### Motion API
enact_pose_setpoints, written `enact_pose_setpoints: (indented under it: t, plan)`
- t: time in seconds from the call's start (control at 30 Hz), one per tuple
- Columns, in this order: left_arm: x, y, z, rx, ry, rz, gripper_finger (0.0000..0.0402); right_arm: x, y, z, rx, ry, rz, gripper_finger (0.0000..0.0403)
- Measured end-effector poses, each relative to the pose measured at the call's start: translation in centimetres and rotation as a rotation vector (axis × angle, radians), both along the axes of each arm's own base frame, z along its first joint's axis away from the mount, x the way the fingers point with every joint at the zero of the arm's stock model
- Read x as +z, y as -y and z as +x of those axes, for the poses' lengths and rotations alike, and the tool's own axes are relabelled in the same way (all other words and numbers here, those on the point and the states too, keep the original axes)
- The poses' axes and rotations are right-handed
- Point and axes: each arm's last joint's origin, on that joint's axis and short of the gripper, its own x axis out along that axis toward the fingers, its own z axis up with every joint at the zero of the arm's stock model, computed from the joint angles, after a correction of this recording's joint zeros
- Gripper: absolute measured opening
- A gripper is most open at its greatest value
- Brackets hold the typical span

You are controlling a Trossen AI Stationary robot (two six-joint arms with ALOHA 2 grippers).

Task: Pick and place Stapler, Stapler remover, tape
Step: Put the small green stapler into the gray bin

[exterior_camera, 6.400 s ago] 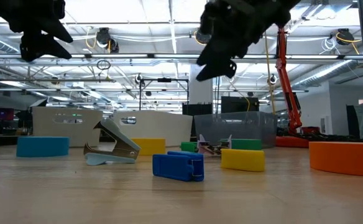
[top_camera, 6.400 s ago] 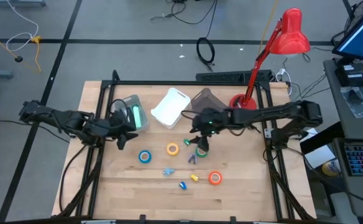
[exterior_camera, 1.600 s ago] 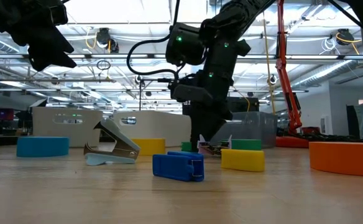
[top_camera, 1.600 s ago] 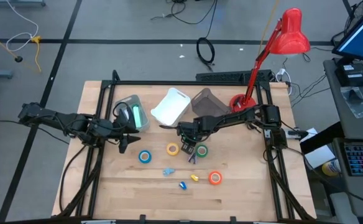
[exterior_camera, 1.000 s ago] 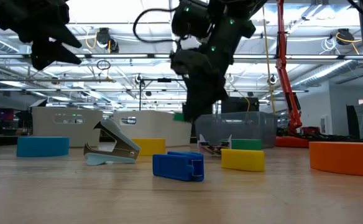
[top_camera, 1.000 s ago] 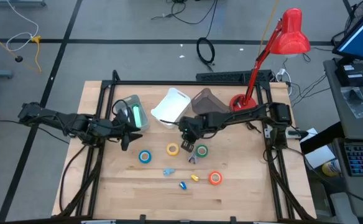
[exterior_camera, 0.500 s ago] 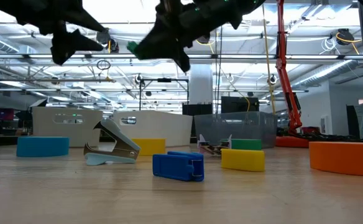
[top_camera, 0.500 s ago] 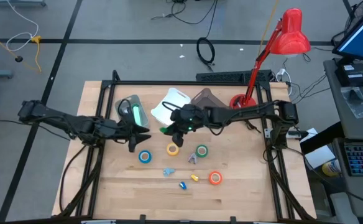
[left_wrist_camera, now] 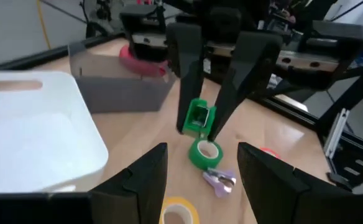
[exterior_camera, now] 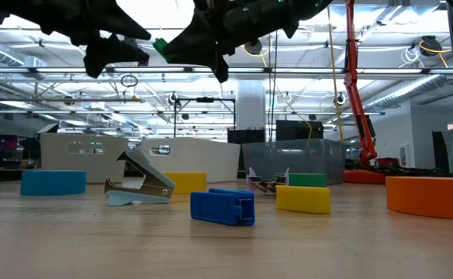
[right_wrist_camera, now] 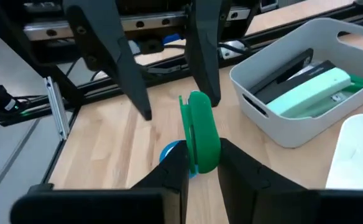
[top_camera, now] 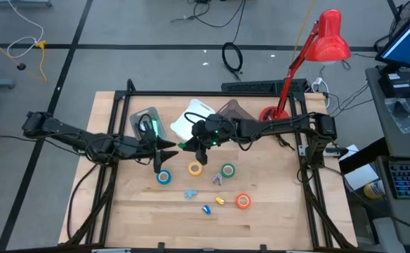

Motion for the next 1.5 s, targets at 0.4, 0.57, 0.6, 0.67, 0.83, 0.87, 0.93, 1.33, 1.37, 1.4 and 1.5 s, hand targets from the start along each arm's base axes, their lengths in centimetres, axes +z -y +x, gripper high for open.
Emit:
enact_pose_setpoints:
  t: [0.4,0.57,0.6,0.67,0.83,0.87,0.93,1.33,1.37,1.4,1.5]
  plan:
    - [-0.7,0.3,1.4,-0.013,-0.001,0.059,0.0198,0.2,-0.1,0.1,0.048,0.024,0.020,0.0053]
    - [-0.2,0.3,1.6,-0.002,0.055,0.069,0.0198,0.1,-0.2,0.0,0.068,0.008,0.032,0.0053]
    - [-0.2,0.3,1.6,0.003,0.055,0.077,0.0198,0.1,-0.2,0.0,0.071,0.010,0.033,0.0053]
    - [-0.2,0.3,1.6,0.008,0.053,0.083,0.0198,0.1,-0.2,0.0,0.071,0.011,0.033,0.0053]
    - [-0.2,0.3,1.6,0.008,0.052,0.079,0.0198,0.2,-0.2,0.0,0.070,0.014,0.033,0.0053]
    - [-0.2,0.3,1.6,0.008,0.052,0.079,0.0198,0.2,-0.2,0.0,0.069,0.020,0.035,0.0053]
    - [-0.2,0.3,1.6,0.007,0.052,0.078,0.0198,0.3,-0.2,0.1,0.068,0.031,0.037,0.0053]
    - [0.2,-0.4,1.8,0.009,0.099,0.052,0.0197,0.4,-0.5,0.1,0.065,0.034,0.054,0.0054]
    - [0.2,-0.5,1.8,0.005,0.093,0.050,0.0195,0.4,-0.4,0.1,0.065,0.034,0.054,0.0054]
    - [0.2,-0.6,1.8,-0.001,0.091,0.048,0.0190,0.4,-0.4,0.1,0.064,0.034,0.054,0.0054]
    - [0.1,-0.7,1.9,-0.026,0.088,0.042,0.0170,0.4,-0.4,0.1,0.064,0.035,0.054,0.0054]
